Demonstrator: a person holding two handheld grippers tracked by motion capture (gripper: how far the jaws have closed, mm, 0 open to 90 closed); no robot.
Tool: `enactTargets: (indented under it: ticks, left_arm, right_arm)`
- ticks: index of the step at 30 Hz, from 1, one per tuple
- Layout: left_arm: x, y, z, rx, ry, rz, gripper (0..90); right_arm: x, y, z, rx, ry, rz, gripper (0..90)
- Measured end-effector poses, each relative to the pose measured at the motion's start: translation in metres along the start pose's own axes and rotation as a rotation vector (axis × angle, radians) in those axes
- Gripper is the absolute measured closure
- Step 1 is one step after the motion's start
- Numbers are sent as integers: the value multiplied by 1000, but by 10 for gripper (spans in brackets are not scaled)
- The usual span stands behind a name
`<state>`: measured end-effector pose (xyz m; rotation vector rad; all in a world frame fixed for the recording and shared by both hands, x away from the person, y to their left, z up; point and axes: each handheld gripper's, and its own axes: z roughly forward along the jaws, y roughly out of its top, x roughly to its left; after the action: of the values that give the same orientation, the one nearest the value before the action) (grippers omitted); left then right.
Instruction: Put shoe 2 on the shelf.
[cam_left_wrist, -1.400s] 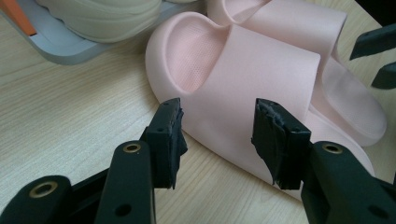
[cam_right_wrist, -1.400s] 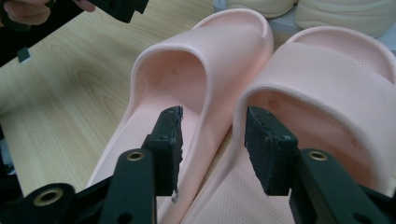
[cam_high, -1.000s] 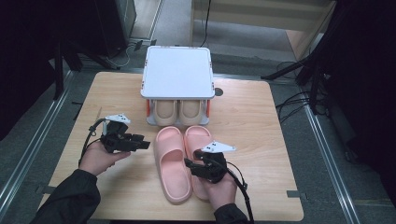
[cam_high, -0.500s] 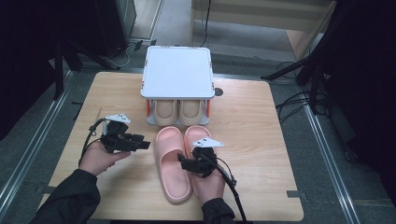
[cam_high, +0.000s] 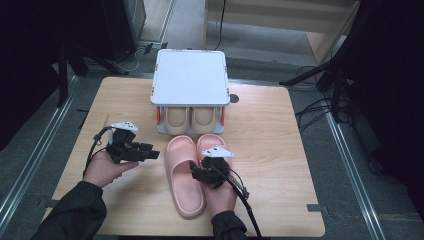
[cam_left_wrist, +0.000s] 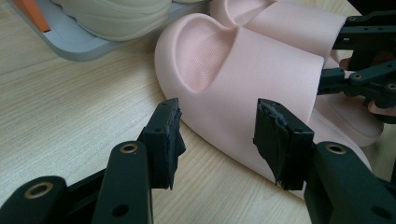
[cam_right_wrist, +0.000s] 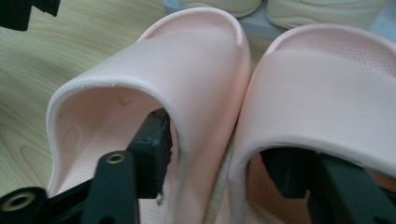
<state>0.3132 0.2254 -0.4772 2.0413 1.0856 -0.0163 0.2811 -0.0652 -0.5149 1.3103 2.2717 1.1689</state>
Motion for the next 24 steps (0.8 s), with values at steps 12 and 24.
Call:
enactTargets:
  ticks: [12, 24]
  left_arm:
    - [1, 0, -1, -5, 2, -5, 500]
    - [2, -1, -2, -4, -1, -10, 497]
  right_arm:
    - [-4, 1, -3, 1, -31, 17, 713]
    - [-9, 1, -6, 8, 2, 52, 756]
